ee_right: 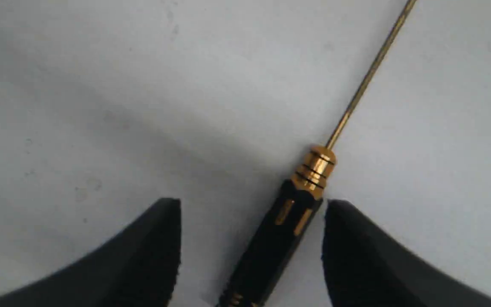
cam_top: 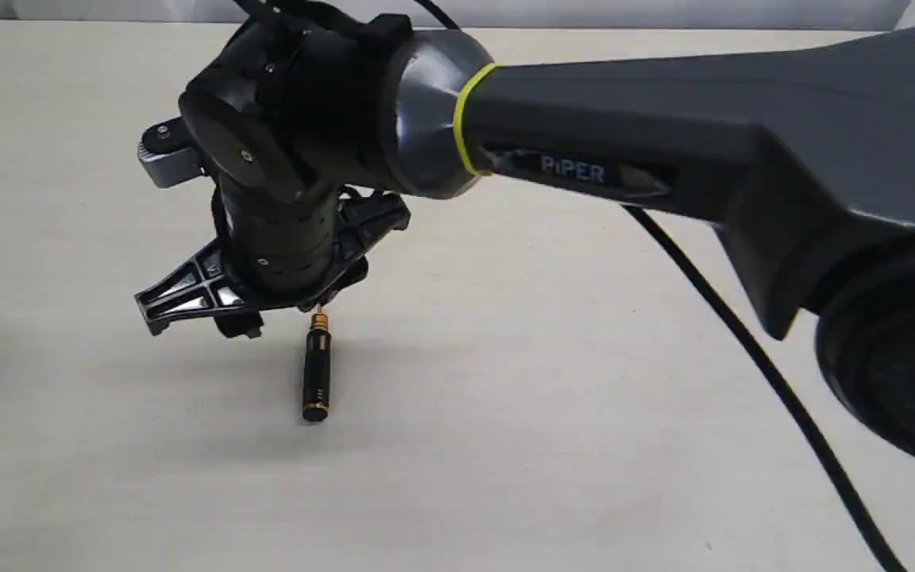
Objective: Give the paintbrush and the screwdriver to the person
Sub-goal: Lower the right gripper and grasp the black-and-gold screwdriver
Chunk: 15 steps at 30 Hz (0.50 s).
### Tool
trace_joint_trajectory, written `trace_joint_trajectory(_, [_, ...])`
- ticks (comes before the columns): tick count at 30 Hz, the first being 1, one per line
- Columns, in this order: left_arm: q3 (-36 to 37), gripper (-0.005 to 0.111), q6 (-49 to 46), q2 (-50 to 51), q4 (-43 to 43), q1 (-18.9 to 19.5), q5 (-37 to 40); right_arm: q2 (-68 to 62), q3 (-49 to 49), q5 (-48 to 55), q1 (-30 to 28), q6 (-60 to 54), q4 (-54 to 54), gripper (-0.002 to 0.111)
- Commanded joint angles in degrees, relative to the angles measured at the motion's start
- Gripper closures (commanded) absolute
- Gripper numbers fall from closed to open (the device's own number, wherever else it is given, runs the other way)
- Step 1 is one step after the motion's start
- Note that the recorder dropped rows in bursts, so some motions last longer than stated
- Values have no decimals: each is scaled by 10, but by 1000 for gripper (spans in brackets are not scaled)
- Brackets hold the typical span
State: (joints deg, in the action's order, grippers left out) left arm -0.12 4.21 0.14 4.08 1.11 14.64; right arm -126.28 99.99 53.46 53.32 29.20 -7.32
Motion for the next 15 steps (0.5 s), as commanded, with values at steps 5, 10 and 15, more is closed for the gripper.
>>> trace_joint_trajectory(5, [1, 107, 1, -1, -2, -5, -3, -37, 0, -9, -2, 1, 5, 55])
trace_joint_trajectory(10, [1, 107, 1, -1, -2, -5, -3, -67, 0, -10, -5, 1, 5, 65])
trace_joint_trajectory(15, [1, 107, 1, -1, -2, -5, -3, -79, 0, -9, -15, 6, 13, 84])
